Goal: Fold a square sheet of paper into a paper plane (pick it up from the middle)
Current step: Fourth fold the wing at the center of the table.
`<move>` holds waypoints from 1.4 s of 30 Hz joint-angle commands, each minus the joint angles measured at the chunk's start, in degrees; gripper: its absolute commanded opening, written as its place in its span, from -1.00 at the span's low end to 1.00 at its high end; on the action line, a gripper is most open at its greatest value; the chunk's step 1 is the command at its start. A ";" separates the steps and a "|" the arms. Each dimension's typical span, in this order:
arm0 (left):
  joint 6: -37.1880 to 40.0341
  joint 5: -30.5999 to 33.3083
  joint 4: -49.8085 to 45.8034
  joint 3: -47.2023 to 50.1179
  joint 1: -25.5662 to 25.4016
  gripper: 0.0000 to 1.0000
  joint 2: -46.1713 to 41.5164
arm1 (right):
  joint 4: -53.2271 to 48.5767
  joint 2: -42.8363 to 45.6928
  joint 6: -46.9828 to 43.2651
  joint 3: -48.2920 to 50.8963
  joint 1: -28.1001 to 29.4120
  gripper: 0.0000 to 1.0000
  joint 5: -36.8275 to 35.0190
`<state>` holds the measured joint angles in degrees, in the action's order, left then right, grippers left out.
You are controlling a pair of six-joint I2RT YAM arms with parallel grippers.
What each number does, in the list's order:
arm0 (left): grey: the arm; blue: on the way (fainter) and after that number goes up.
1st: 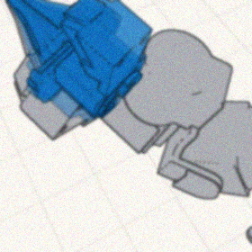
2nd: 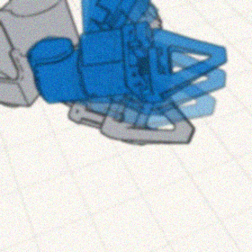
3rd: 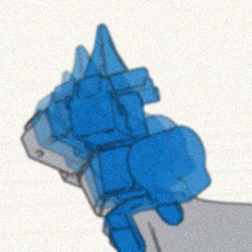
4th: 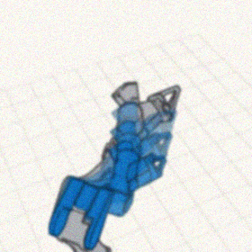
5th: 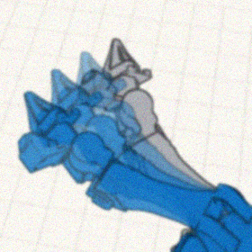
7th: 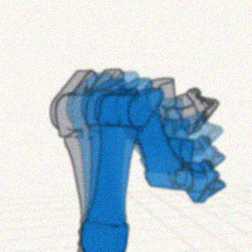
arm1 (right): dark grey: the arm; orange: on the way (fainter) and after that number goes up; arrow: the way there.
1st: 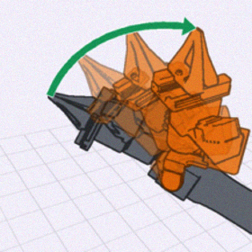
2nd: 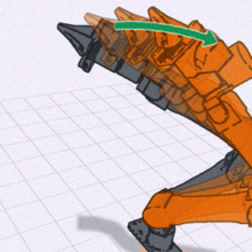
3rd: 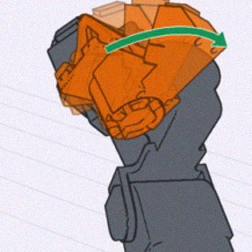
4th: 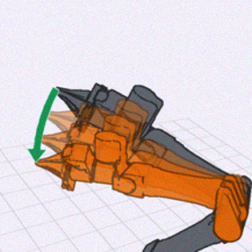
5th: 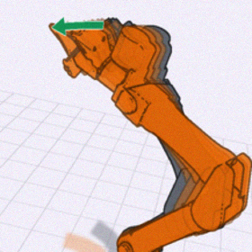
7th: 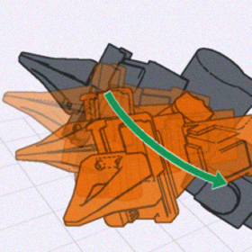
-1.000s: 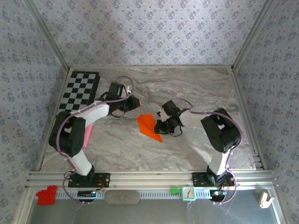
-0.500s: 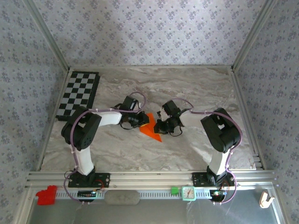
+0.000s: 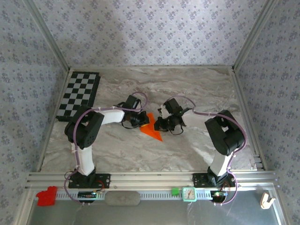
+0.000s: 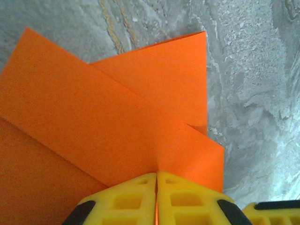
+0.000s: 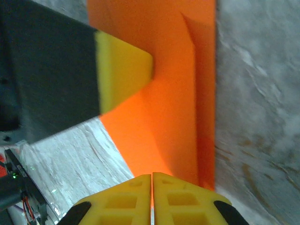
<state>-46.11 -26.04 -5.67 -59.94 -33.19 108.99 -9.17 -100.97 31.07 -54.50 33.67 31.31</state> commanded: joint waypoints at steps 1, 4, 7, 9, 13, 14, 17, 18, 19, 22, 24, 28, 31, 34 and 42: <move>1.32 4.33 -5.96 -0.72 -0.12 -0.82 2.69 | -2.56 -1.74 0.13 -2.94 1.09 -0.83 -1.82; 1.38 4.89 -7.30 -1.19 -0.29 -0.83 2.98 | -2.75 -3.65 0.31 -3.80 1.39 -0.85 -2.27; 1.60 5.91 -9.38 -1.89 -0.40 -0.84 3.40 | -3.43 -4.74 0.04 -4.11 1.54 -0.86 -2.66; 1.68 6.75 -11.20 -2.59 -0.55 -0.84 3.75 | -4.21 -5.48 -0.21 -4.12 1.57 -0.86 -2.73; 1.19 9.08 -15.16 -3.92 -0.58 -0.84 4.67 | -6.73 -6.08 -1.31 -3.71 1.66 -0.86 -3.40; 1.05 9.53 -16.00 -4.13 -0.60 -0.85 4.99 | -7.26 -6.04 -1.69 -3.40 1.66 -0.86 -3.62; 0.66 11.36 -18.10 -4.66 -0.59 -0.85 5.77 | -8.93 -5.21 -2.48 -2.51 1.57 -0.86 -4.18; 0.54 11.77 -18.76 -4.75 -0.59 -0.85 6.04 | -9.34 -4.68 -2.67 -2.16 1.57 -0.86 -4.33; 0.38 12.26 -19.32 -5.00 -0.59 -0.85 6.29 | -9.74 -4.15 -3.00 -1.90 1.49 -0.86 -4.33; 0.14 12.89 -20.17 -5.34 -0.57 -0.85 6.93 | -10.71 -2.46 -3.64 -1.12 1.48 -0.86 -4.00; 0.18 13.03 -20.51 -5.58 -0.56 -0.85 7.41 | -11.37 -1.66 -3.98 -0.55 1.49 -0.86 -3.98; 0.14 13.04 -20.95 -6.08 -0.58 -0.86 8.14 | -12.54 -0.75 -4.65 0.43 1.47 -0.86 -4.06; 0.42 13.21 -21.27 -6.25 -0.57 -0.86 8.43 | -14.63 -0.14 -5.86 0.67 1.45 -0.86 -4.48; 0.62 13.39 -21.49 -6.41 -0.63 -0.86 8.60 | -16.28 0.43 -7.04 0.46 1.40 -0.86 -4.70; 0.67 13.36 -21.84 -6.67 -0.57 -0.86 8.96 | -18.10 -0.28 -9.44 0.55 2.01 -0.86 -3.36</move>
<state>-45.71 -22.46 -19.55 -68.97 -34.26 112.42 -21.89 -101.56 23.81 -55.09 35.03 27.83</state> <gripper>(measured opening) 0.074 0.069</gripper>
